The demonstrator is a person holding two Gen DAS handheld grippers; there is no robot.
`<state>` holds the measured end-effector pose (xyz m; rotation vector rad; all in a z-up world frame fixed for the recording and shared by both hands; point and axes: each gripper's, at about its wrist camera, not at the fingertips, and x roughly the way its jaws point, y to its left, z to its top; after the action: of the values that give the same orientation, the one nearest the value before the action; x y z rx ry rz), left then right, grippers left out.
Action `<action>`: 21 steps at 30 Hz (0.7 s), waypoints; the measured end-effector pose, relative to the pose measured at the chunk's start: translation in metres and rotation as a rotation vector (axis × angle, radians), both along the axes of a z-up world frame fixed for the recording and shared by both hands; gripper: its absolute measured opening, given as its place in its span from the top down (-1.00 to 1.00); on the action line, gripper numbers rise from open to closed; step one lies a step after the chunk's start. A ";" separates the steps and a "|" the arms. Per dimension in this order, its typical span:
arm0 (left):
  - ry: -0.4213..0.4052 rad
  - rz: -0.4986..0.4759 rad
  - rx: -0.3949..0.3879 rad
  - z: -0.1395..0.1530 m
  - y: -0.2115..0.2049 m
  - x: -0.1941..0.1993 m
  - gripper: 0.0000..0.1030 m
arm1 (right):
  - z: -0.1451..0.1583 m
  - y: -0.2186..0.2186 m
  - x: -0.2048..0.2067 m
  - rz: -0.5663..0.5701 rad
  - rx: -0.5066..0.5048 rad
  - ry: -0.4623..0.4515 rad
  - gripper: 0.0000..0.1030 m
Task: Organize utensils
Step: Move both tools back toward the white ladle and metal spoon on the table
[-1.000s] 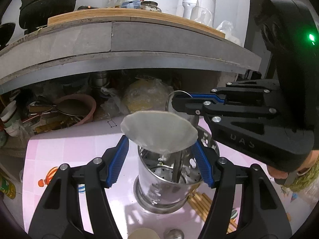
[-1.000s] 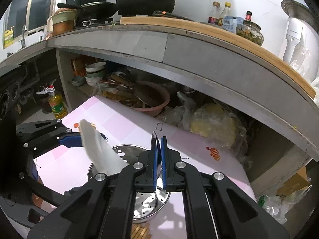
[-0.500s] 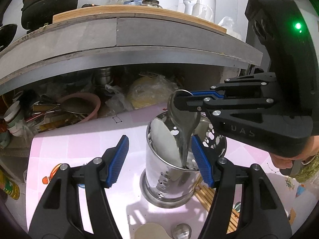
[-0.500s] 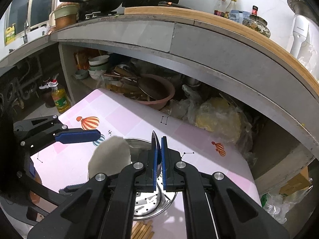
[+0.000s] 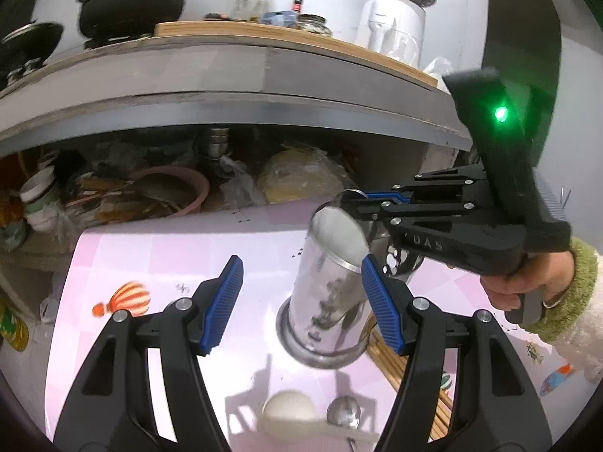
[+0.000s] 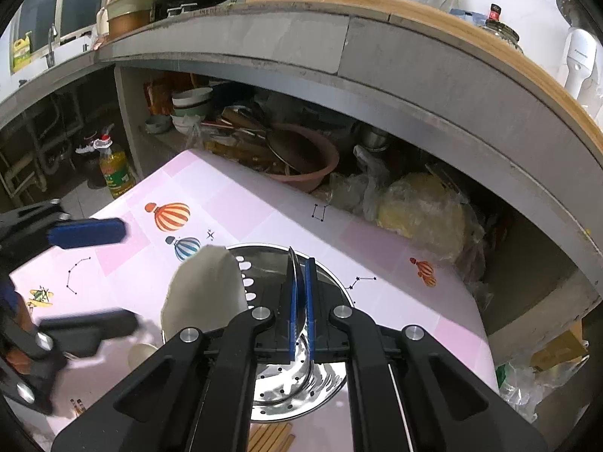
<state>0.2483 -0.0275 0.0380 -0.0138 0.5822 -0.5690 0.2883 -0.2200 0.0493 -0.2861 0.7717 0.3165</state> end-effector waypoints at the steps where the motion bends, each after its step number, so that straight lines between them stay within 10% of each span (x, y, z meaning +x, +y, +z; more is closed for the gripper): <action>1: 0.003 0.010 -0.005 0.000 0.006 -0.004 -0.20 | 0.000 -0.001 0.000 -0.002 0.004 0.003 0.91; 18: 0.066 0.133 -0.051 -0.020 0.072 -0.068 -0.21 | 0.005 -0.014 -0.004 -0.067 0.035 0.037 0.87; 21: 0.077 0.142 -0.056 -0.023 0.076 -0.074 -0.21 | 0.011 -0.020 -0.009 -0.084 0.052 0.025 0.54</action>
<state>0.1747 0.0489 0.0152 -0.1294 0.6351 -0.4476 0.2793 -0.2402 0.0602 -0.2006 0.7961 0.2607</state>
